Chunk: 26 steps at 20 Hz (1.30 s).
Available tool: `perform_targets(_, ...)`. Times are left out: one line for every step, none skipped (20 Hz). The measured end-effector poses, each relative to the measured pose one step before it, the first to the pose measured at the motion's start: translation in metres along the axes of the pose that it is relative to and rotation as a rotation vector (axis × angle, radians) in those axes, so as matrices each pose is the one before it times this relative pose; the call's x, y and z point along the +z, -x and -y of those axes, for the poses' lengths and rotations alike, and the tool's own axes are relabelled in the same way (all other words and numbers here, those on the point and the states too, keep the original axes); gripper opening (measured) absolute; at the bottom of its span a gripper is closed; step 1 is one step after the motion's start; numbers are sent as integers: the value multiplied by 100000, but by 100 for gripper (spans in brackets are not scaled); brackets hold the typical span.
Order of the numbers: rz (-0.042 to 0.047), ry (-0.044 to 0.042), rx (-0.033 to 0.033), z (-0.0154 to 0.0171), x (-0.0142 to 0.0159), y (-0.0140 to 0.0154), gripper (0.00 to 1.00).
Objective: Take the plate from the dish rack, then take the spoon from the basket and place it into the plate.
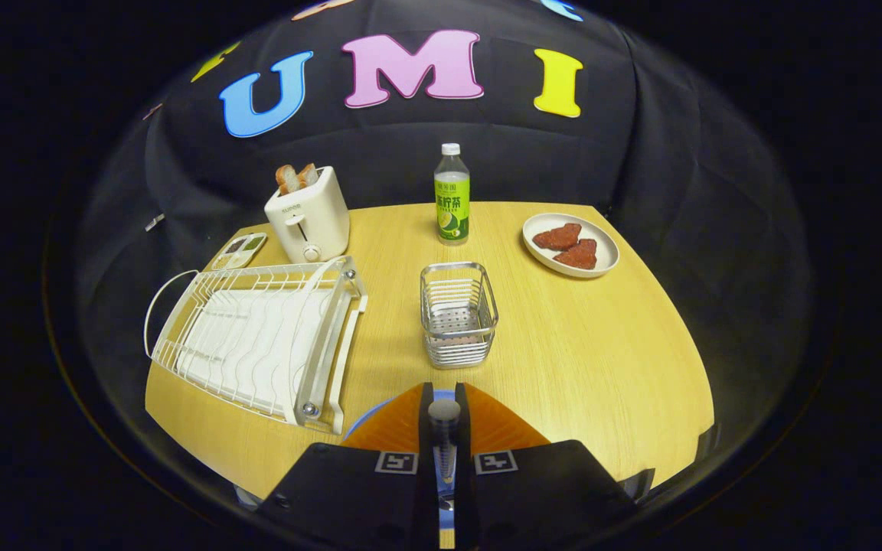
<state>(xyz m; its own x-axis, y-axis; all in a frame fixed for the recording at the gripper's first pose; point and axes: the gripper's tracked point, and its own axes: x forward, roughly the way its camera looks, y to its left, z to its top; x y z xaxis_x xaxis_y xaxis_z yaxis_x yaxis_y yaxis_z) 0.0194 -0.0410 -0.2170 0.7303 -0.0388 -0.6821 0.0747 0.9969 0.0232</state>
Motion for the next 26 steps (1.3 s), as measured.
perform_targets(-831,-890,-238,-74,-505,-195,12)
perform_targets(-715,-957,-48,-87,-373,-324,12)
perform_targets(-945,-690,-221,-29,-403,-212,12)
perform_targets(-1032,-436,-567,113,-319,-314,12)
perform_targets(-997,14,-607,149,-287,-133,13)
perform_targets(106,196,-393,72,59,-139,13)
perform_targets(195,7,-391,-32,194,-111,12)
perform_targets(142,-316,-283,8,146,32,14)
perform_targets(-160,-510,-332,58,-9,-132,15)
perform_targets(-55,-466,-101,12,35,-92,15)
perform_targets(5,-163,39,19,69,176,16)
perform_targets(-53,-106,-40,52,69,-6,16)
perform_targets(210,-301,901,-216,83,146,16)
perform_targets(321,-11,-45,36,124,203,18)
perform_targets(1191,-148,1231,-173,334,192,38)
perform_targets(1725,518,537,-105,520,236,58)
perform_targets(2141,1066,-821,244,544,595,78)
perform_targets(2923,1305,-489,126,653,7,97)
perform_targets(3161,1063,-384,5,913,857,100)
perform_targets(3386,876,-145,-10,1031,659,99)
perform_targets(3597,765,-245,49,1217,809,99)
perform_targets(3986,222,-24,-70,1414,756,99)
perform_targets(4237,-191,-351,67,1620,686,99)
perform_targets(4285,-78,-1411,288,1564,474,99)
perform_targets(3334,171,-2074,527,1440,425,99)
perform_targets(2989,-452,-1422,234,1425,333,99)
